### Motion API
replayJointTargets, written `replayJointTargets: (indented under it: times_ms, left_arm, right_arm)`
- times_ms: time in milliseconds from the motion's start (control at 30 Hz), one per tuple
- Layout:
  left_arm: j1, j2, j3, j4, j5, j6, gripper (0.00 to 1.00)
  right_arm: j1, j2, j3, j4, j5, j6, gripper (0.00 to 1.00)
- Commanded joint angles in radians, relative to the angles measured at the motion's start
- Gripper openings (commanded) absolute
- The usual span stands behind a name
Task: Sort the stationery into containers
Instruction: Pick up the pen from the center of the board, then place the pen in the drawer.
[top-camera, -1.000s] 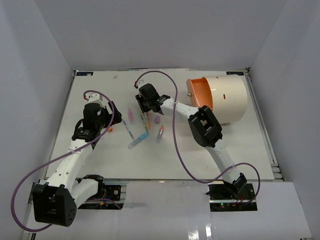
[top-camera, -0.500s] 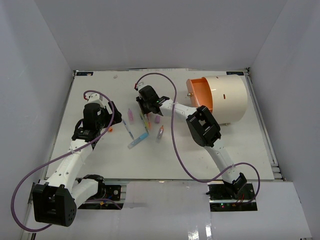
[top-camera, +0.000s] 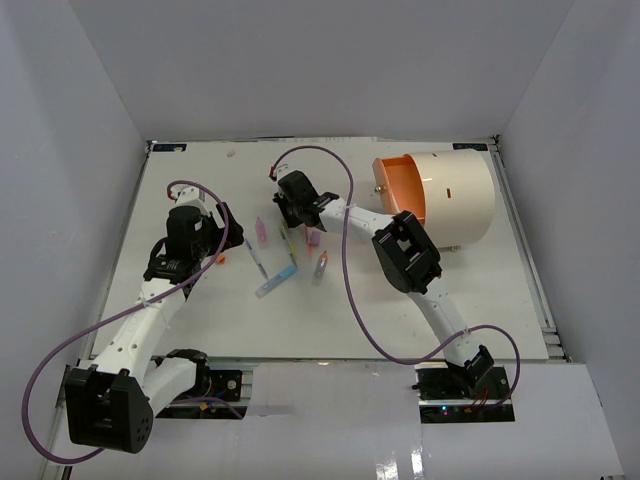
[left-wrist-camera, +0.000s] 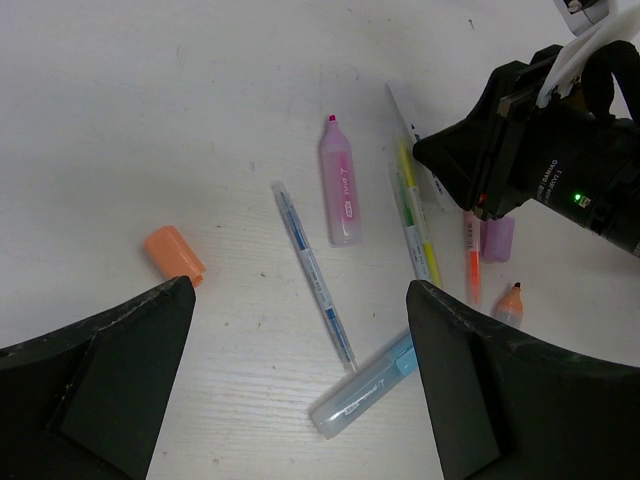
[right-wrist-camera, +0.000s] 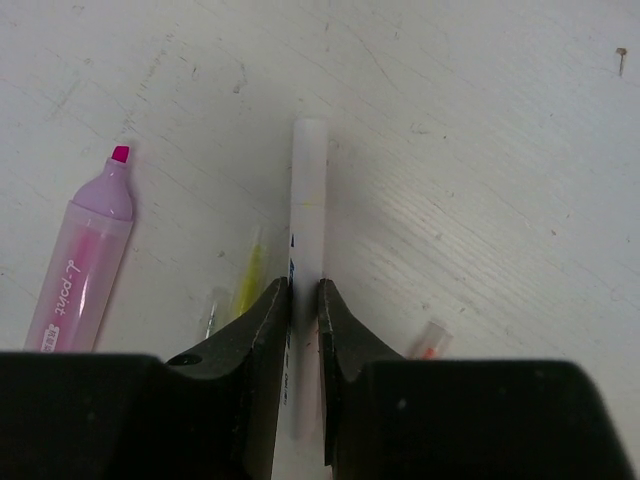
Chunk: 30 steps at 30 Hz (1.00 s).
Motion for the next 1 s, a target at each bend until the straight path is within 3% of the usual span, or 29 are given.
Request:
replayJointTargets:
  times_ms: [0,267,500,767,967]
  left_arm:
    - [0.002,-0.003,0.002,-0.006,-0.003,0.000,0.98]
    - [0.002,-0.006,0.002,-0.005,0.001,0.000,0.98]
    - [0.002,-0.019,-0.006,0.009,0.026,0.006,0.98]
    - [0.004,-0.025,-0.012,0.020,0.051,0.015,0.98]
    - [0.002,-0.014,-0.010,0.024,0.078,0.017,0.98]
  right_arm:
    - [0.007,-0.011,0.052,0.000,-0.007,-0.001,0.18]
    - [0.007,-0.186,0.095,-0.028,-0.017,-0.011,0.17]
    - [0.007,-0.452,0.110,-0.179,0.112,-0.059,0.17]
    - [-0.062,-0.781,-0.136,-0.310,0.287,-0.094,0.17]
    - [-0.195,-1.011,-0.342,-0.347,0.218,-0.094,0.18]
